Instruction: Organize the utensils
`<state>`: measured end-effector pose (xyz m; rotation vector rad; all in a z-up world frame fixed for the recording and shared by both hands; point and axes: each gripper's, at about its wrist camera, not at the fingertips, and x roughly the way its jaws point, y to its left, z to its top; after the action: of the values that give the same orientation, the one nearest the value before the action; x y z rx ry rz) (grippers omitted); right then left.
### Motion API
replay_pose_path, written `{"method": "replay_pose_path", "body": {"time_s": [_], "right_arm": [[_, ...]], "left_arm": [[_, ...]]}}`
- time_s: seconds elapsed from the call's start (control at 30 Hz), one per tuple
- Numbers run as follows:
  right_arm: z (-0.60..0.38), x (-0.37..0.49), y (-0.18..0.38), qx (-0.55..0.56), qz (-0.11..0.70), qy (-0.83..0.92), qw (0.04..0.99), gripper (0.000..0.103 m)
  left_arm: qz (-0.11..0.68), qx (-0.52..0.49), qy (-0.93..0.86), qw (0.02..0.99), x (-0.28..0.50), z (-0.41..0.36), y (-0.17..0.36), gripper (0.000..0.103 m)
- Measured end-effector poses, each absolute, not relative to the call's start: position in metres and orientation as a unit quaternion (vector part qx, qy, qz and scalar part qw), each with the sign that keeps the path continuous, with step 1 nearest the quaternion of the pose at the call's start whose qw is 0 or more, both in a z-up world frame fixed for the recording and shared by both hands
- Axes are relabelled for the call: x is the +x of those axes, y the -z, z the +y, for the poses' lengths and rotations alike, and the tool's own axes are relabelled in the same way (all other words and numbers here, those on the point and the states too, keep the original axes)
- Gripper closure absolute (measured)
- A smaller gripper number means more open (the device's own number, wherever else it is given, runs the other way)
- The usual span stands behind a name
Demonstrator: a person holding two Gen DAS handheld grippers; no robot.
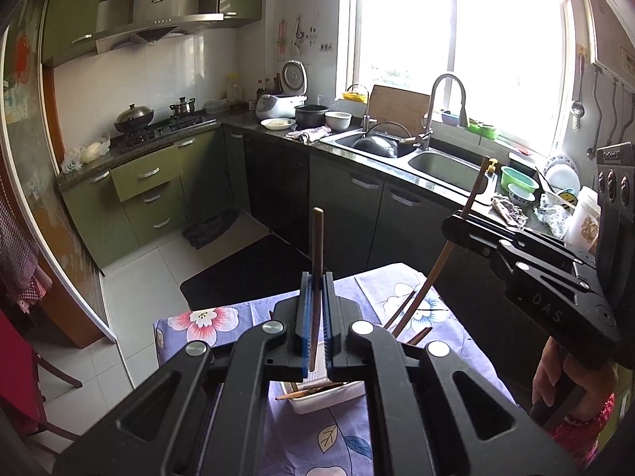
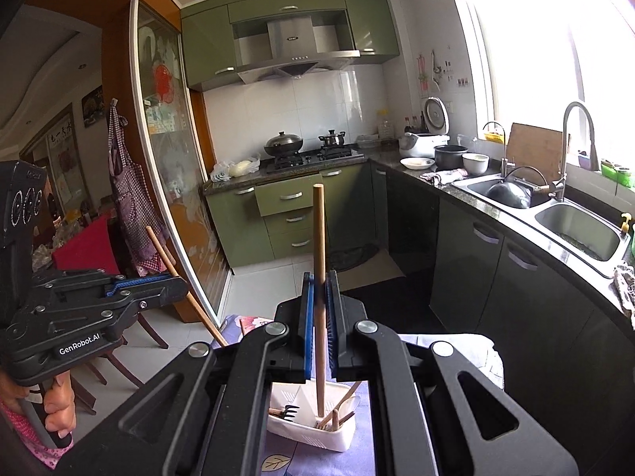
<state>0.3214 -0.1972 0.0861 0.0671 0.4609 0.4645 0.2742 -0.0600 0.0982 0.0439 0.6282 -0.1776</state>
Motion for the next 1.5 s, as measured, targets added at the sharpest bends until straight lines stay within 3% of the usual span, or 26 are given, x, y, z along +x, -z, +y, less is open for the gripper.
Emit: {"method": "replay_pose_path", "body": {"time_s": [0.43,0.47,0.53,0.57,0.63,0.7,0.73,0.8,0.83,0.87,0.93,1.03,1.27,1.5], "right_arm": [[-0.178,0.350,-0.004,0.022,0.290,-0.232,0.928,0.095],[-0.178,0.349,-0.001,0.021,0.291,-0.233,0.928,0.090],[-0.177,0.343,0.001,0.018,0.290,-0.234,0.928,0.085],[-0.177,0.337,0.001,0.019,0.287,-0.235,0.928,0.085],[-0.181,0.324,-0.002,0.021,0.279,-0.240,0.930,0.084],[-0.187,0.306,-0.007,0.025,0.265,-0.243,0.933,0.076],[-0.191,0.295,-0.009,0.025,0.256,-0.242,0.935,0.067],[-0.198,0.269,-0.010,0.027,0.239,-0.241,0.940,0.055],[-0.202,0.256,-0.008,0.027,0.233,-0.239,0.942,0.044],[-0.206,0.243,-0.004,0.028,0.226,-0.236,0.945,0.028],[-0.214,0.216,0.005,0.030,0.212,-0.228,0.950,0.013],[-0.225,0.179,0.026,0.038,0.201,-0.207,0.957,0.005],[-0.237,0.113,0.069,0.038,0.183,-0.171,0.967,0.005],[-0.243,0.061,0.066,0.016,0.150,-0.163,0.975,0.005]], "left_arm": [[0.357,0.005,0.080,0.931,0.297,-0.053,-0.018,0.097],[0.355,0.006,0.078,0.932,0.295,-0.053,-0.016,0.094],[0.346,0.013,0.072,0.935,0.289,-0.054,-0.016,0.074],[0.339,0.014,0.069,0.938,0.284,-0.053,-0.017,0.056],[0.321,0.008,0.067,0.945,0.270,-0.051,-0.022,0.046],[0.305,0.006,0.067,0.950,0.255,-0.048,-0.028,0.039],[0.295,0.001,0.068,0.953,0.245,-0.047,-0.030,0.033],[0.273,-0.010,0.059,0.960,0.223,-0.042,-0.033,0.011],[0.260,-0.013,0.055,0.964,0.211,-0.040,-0.032,0.008],[0.248,-0.013,0.048,0.968,0.199,-0.038,-0.030,0.007],[0.235,-0.008,0.029,0.972,0.177,-0.035,-0.022,0.007],[0.235,-0.014,0.021,0.972,0.152,-0.030,-0.004,0.007],[0.227,-0.012,0.000,0.974,0.104,-0.024,0.021,0.007],[0.218,-0.005,0.002,0.976,0.066,-0.028,0.026,0.007]]}}
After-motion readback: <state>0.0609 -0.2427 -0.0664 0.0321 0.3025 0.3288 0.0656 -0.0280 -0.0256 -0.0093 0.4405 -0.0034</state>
